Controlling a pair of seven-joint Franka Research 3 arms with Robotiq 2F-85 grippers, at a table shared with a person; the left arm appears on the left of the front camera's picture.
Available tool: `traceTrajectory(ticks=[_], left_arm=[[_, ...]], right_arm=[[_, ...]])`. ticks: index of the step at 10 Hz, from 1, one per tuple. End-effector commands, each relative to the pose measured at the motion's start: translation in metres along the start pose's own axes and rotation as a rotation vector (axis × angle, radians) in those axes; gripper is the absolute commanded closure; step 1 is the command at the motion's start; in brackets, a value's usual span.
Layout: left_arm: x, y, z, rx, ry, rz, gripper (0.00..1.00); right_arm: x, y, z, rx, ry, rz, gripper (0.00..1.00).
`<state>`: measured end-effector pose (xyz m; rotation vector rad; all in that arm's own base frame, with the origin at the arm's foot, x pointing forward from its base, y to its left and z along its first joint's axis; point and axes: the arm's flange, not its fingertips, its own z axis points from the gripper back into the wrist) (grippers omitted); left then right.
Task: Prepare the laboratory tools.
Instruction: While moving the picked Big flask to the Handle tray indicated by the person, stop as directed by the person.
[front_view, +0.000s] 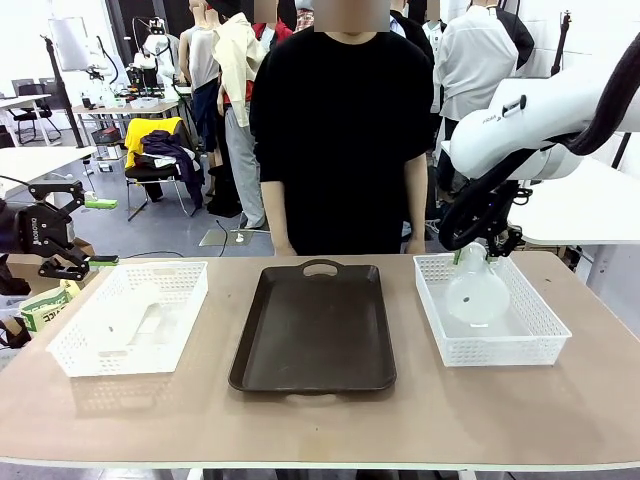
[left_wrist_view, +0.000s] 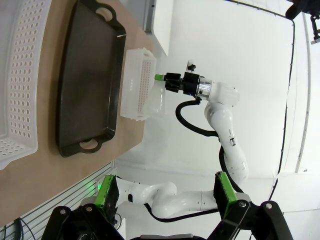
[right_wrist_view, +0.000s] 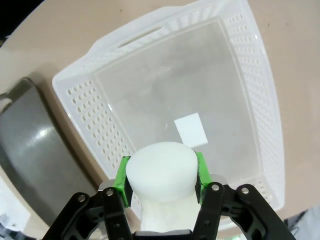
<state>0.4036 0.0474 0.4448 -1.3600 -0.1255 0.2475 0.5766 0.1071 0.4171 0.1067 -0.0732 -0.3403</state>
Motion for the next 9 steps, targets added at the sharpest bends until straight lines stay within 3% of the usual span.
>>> traceTrajectory(ticks=[1,9], left_arm=[[-0.001,-0.002,0.002,-0.009,0.004,0.009,0.00],[-0.001,-0.002,0.002,-0.009,0.004,0.009,0.00]], right_arm=[[-0.022,-0.007,0.014,0.000,0.008,0.034,1.00],[-0.032,-0.006,0.035,-0.009,0.004,0.022,1.00]])
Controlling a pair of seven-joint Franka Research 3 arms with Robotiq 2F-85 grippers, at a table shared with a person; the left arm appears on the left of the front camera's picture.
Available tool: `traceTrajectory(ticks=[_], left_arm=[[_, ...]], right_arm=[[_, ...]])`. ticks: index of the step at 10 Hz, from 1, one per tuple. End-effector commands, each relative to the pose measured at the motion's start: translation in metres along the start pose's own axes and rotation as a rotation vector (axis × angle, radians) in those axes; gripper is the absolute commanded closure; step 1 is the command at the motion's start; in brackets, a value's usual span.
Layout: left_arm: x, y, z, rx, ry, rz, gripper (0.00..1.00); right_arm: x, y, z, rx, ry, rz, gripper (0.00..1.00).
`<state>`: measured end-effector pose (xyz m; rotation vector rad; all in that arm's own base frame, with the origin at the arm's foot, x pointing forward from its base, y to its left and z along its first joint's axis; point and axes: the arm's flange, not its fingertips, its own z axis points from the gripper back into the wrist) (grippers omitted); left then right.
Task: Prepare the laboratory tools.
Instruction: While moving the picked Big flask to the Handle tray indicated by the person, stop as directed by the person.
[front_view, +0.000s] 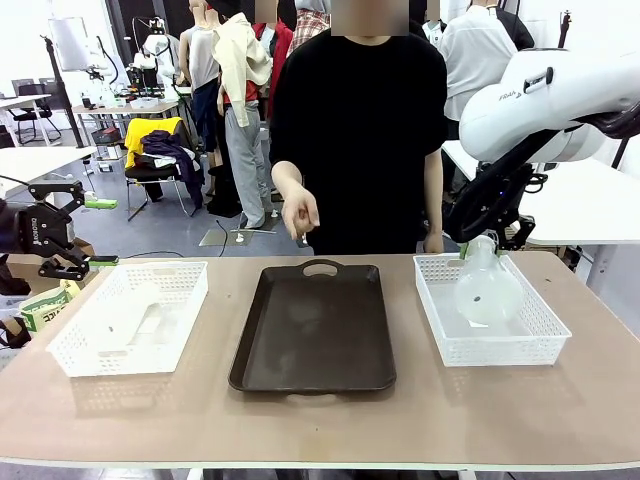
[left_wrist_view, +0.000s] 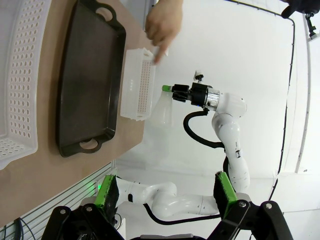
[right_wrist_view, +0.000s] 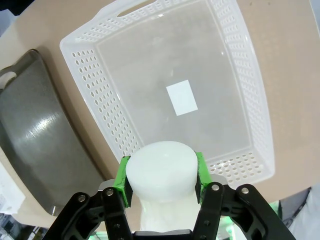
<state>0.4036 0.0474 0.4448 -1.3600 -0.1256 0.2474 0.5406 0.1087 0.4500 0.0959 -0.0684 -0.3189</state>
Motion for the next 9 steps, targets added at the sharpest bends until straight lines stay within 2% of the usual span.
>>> traceTrajectory(ticks=[1,9], left_arm=[[-0.0011,-0.0024,0.0019,-0.009,0.004,0.009,0.00],[-0.0011,-0.0024,0.0019,-0.009,0.004,0.009,0.00]], right_arm=[[0.0007,0.0009,-0.0007,0.002,0.000,0.000,1.00],[-0.0015,0.0073,0.0039,0.008,0.004,0.003,1.00]])
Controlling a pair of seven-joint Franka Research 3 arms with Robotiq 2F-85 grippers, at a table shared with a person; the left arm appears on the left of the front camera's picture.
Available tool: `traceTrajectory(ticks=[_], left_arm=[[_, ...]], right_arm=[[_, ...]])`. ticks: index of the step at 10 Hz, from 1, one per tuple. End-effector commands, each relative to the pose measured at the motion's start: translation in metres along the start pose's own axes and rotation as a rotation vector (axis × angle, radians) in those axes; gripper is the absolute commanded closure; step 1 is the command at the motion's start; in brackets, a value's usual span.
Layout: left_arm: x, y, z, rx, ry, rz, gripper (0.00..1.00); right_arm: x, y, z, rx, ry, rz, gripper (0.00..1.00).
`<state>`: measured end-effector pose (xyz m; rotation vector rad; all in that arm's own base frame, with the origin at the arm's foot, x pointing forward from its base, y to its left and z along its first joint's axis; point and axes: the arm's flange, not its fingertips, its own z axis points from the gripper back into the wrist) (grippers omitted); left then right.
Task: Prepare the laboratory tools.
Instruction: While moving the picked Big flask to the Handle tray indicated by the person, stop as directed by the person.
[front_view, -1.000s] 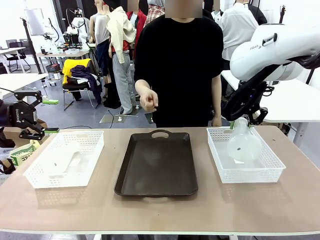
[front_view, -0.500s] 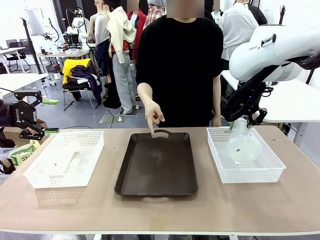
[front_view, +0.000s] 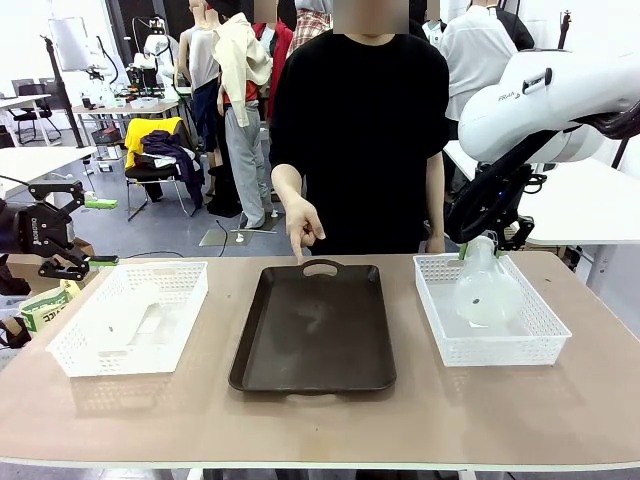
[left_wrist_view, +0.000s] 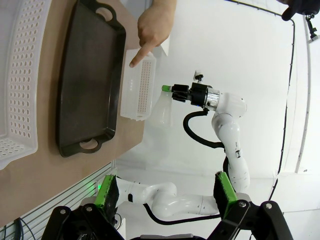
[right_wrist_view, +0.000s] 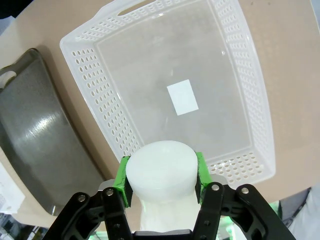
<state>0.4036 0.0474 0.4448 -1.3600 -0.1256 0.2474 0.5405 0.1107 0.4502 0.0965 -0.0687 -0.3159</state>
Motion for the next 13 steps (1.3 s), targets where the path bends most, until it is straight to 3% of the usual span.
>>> traceTrajectory(ticks=[1,6,10,13], left_arm=[[-0.001,-0.002,0.002,-0.009,0.004,0.009,0.00],[-0.001,-0.002,0.002,-0.009,0.004,0.009,0.00],[-0.001,-0.002,0.002,-0.009,0.004,0.009,0.00],[-0.001,-0.002,0.002,-0.009,0.004,0.009,0.00]], right_arm=[[-0.002,0.017,0.012,0.033,0.021,0.011,1.00],[-0.008,0.107,0.033,0.039,0.020,0.112,1.00],[-0.023,0.205,0.005,0.045,0.028,0.217,1.00],[-0.035,0.263,-0.043,0.064,0.045,0.286,1.00]])
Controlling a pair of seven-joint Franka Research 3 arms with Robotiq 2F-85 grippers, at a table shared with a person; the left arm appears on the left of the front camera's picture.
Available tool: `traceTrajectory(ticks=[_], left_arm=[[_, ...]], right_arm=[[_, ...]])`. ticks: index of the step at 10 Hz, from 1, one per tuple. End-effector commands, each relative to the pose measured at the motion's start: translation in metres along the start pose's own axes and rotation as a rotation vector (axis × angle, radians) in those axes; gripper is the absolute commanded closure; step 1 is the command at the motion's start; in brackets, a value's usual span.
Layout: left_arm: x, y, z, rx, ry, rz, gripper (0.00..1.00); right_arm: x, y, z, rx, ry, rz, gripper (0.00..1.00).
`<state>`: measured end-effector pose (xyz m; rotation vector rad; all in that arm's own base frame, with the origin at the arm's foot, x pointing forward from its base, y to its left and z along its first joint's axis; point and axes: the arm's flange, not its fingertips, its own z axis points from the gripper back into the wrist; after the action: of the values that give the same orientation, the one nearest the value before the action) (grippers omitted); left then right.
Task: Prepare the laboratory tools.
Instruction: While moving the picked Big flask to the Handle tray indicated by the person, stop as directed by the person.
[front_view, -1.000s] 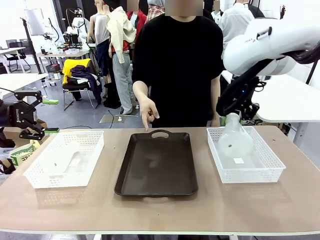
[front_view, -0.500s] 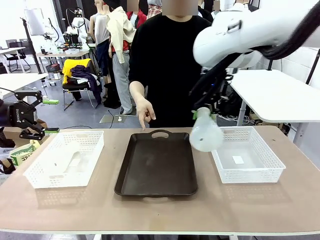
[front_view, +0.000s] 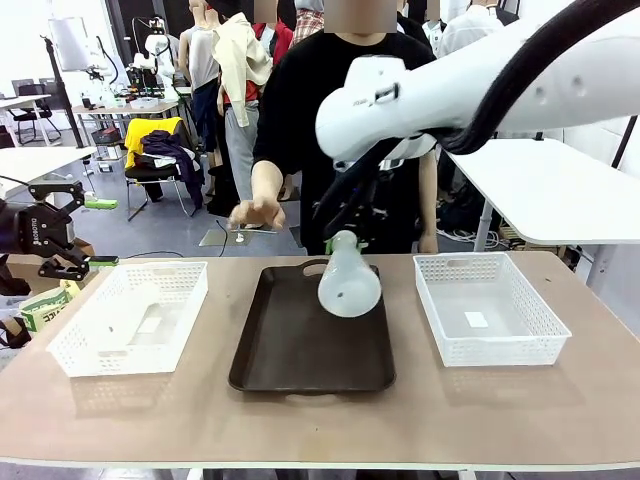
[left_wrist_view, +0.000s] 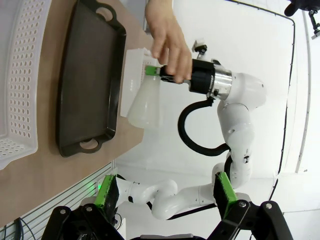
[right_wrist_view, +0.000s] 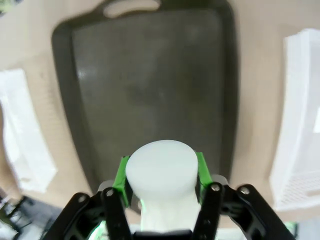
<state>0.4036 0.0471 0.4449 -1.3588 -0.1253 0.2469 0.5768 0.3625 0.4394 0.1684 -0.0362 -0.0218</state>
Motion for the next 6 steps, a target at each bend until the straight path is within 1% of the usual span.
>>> traceTrajectory(ticks=[1,3,5,6], left_arm=[[-0.001,-0.002,0.002,-0.010,0.004,0.010,0.00],[-0.001,-0.002,0.002,-0.010,0.004,0.010,0.00],[-0.001,-0.002,0.002,-0.010,0.004,0.010,0.00],[-0.001,-0.002,0.002,-0.010,0.004,0.010,0.00]], right_arm=[[0.016,0.021,-0.030,-0.033,0.023,0.001,1.00],[0.016,0.031,-0.050,-0.019,0.035,0.013,1.00],[0.014,0.030,-0.052,-0.010,0.037,-0.008,1.00],[0.009,0.030,-0.064,-0.013,0.053,0.030,1.00]])
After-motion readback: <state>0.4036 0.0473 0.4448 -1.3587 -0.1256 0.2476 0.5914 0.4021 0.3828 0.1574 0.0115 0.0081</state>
